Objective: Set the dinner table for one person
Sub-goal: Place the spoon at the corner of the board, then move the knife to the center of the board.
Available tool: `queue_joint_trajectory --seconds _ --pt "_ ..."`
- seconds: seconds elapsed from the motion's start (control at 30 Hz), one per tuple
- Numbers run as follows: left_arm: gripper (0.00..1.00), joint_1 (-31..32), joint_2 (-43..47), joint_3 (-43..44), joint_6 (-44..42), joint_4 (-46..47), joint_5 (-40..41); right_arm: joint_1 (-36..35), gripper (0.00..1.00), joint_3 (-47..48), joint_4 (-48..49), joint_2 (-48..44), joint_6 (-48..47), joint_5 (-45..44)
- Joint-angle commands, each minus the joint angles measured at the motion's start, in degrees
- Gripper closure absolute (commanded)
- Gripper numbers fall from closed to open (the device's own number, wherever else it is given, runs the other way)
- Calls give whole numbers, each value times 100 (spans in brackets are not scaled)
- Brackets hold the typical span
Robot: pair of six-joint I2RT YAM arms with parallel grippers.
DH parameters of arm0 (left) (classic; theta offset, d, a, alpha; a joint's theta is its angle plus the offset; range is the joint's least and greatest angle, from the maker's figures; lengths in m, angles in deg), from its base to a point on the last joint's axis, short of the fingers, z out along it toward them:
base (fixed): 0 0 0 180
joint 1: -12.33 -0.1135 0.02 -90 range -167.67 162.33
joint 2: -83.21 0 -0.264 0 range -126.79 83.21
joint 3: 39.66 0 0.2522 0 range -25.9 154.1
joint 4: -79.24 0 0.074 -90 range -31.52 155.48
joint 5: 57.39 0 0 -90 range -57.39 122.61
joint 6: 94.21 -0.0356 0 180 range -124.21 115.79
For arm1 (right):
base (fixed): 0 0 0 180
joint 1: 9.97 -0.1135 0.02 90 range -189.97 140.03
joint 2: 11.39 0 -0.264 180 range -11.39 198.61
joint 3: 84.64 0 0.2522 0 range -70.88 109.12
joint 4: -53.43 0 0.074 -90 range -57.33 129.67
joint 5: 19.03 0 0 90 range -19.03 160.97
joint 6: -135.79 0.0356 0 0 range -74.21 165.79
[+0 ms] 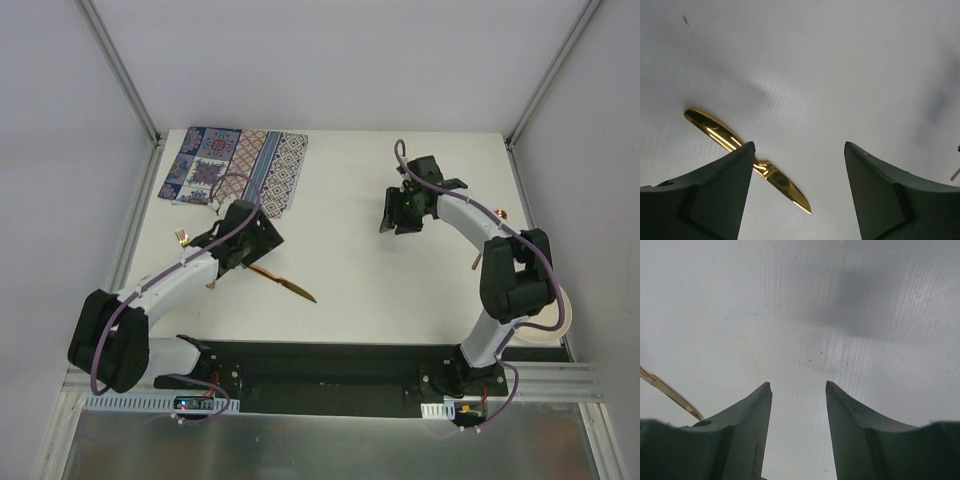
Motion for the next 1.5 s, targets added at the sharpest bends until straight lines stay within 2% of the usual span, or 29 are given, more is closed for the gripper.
queue_joint_trajectory --seconds 0.0,0.13,0.27,0.4,0.83,1.13,1.47 --pt "28 352 721 -427 1402 -250 469 -43 50 -239 311 -398 32 209" --pt "29 484 1387 -1051 2411 -250 548 -43 50 -450 478 -714 147 271" --pt "29 563 1890 -1578 2914 -303 653 -43 50 -617 495 -969 156 297" --pt "28 563 2067 -1667 3170 -539 803 -34 50 -784 557 -1215 209 324" --pt "28 563 275 -684 3285 -848 829 -34 50 -1083 566 -1567 217 315" --pt "31 563 -464 -156 3267 -980 918 -43 50 -1206 592 -1699 261 297" --pt "31 563 -948 -164 3574 -1164 662 -26 51 -1294 575 -1875 314 236"
